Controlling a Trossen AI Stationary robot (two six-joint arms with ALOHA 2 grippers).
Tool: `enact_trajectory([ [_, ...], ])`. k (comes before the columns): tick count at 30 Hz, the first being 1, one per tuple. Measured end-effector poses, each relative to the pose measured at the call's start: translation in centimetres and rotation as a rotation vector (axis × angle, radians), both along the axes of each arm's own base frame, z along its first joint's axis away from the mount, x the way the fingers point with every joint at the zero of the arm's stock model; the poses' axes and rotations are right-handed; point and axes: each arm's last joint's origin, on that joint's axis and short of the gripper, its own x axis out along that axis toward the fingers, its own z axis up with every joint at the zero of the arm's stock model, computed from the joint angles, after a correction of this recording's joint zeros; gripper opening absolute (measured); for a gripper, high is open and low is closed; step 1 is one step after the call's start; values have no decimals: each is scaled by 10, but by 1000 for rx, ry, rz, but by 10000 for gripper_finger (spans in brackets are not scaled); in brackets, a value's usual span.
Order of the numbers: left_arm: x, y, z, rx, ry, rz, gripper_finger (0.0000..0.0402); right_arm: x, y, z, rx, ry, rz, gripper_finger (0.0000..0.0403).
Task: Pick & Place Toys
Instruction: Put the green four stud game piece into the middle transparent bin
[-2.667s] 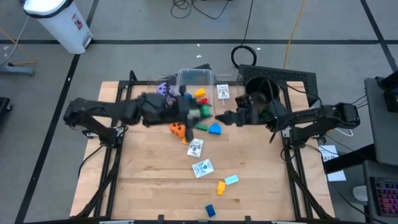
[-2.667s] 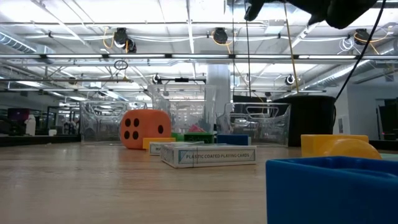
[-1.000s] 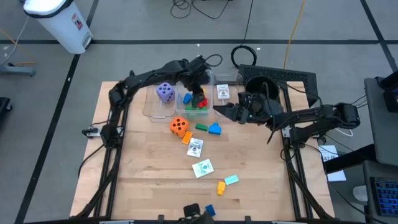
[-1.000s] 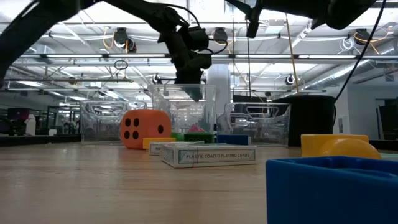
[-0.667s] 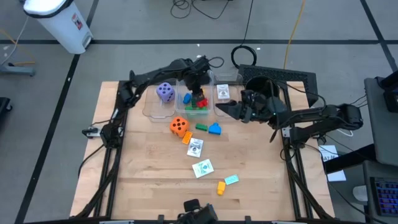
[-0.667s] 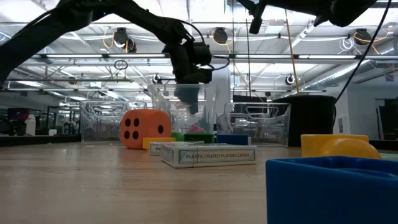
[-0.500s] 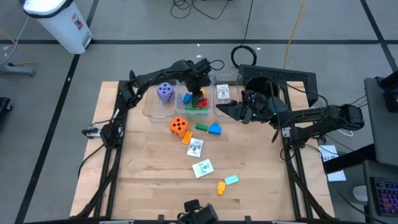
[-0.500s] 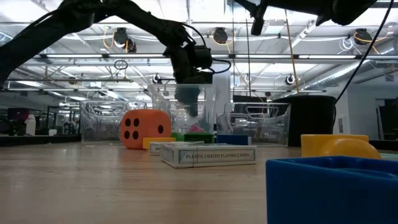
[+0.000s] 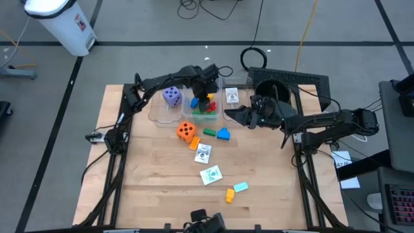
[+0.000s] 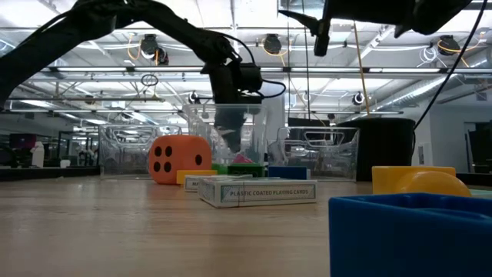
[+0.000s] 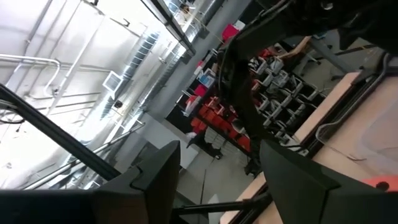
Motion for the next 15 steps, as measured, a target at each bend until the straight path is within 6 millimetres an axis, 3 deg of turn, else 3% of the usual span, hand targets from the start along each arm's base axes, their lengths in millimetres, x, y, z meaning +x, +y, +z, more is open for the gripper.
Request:
enact_trajectory([
  [4,-1,-1,-4,-7,12,-2,162,-1,0,-5,14,11,0,215],
  [11,-2,-1,-7,-10,16,-1,141,-2,0,-13,37,33,4,215],
  [15,-2,-1,-7,-9,15,-1,170,-2,0,-13,49,29,7,215],
])
